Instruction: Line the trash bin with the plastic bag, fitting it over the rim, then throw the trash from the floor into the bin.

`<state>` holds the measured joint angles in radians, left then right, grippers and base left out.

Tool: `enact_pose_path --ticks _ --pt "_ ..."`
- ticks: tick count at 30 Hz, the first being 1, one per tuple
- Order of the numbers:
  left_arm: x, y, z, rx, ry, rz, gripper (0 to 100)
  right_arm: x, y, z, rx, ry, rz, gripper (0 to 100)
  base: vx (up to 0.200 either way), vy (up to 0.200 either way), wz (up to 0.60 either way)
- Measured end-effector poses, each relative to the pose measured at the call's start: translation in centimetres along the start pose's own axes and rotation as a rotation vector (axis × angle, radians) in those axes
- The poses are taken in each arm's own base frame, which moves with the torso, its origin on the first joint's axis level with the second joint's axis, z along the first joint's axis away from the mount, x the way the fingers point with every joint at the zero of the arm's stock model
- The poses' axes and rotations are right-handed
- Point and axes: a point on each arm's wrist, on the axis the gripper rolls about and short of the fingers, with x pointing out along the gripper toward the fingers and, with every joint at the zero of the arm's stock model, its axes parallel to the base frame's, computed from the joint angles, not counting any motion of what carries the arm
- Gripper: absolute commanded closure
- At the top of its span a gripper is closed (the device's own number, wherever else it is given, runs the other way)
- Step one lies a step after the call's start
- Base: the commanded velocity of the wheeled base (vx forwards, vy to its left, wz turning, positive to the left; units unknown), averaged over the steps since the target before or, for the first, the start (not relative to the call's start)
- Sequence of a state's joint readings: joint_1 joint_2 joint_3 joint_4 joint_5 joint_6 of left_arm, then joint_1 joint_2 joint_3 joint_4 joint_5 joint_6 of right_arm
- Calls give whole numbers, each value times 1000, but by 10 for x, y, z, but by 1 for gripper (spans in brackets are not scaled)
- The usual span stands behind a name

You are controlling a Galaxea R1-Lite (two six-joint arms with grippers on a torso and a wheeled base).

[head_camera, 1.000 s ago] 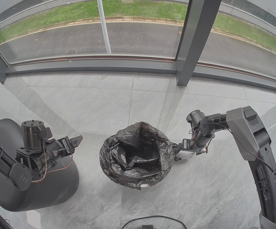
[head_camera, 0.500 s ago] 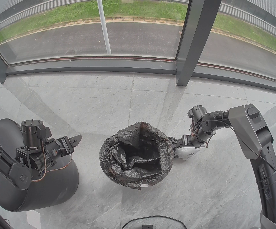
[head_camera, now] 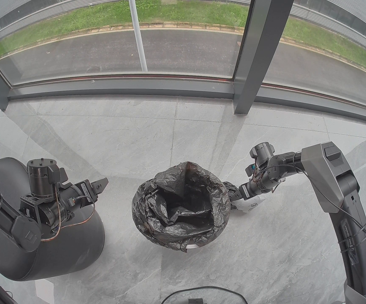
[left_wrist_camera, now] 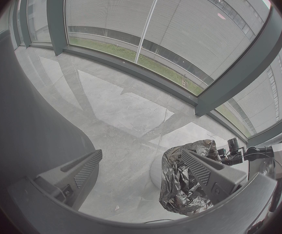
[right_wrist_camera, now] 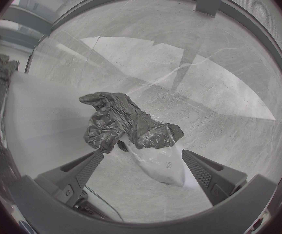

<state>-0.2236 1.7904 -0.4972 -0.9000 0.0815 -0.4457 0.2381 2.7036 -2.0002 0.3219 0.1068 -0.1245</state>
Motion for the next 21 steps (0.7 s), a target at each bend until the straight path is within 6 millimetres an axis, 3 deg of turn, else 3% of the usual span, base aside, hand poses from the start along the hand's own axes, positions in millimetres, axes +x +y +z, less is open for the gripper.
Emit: enact_pose_path --ticks 7,21 --pt "0 0 0 -4 -1 -1 0 10 -6 -4 -71 -18 -6 0 0 0 0" --pt "0 0 0 -8 -1 -1 0 3 -8 4 -198 -58 -19 0 0 0 0"
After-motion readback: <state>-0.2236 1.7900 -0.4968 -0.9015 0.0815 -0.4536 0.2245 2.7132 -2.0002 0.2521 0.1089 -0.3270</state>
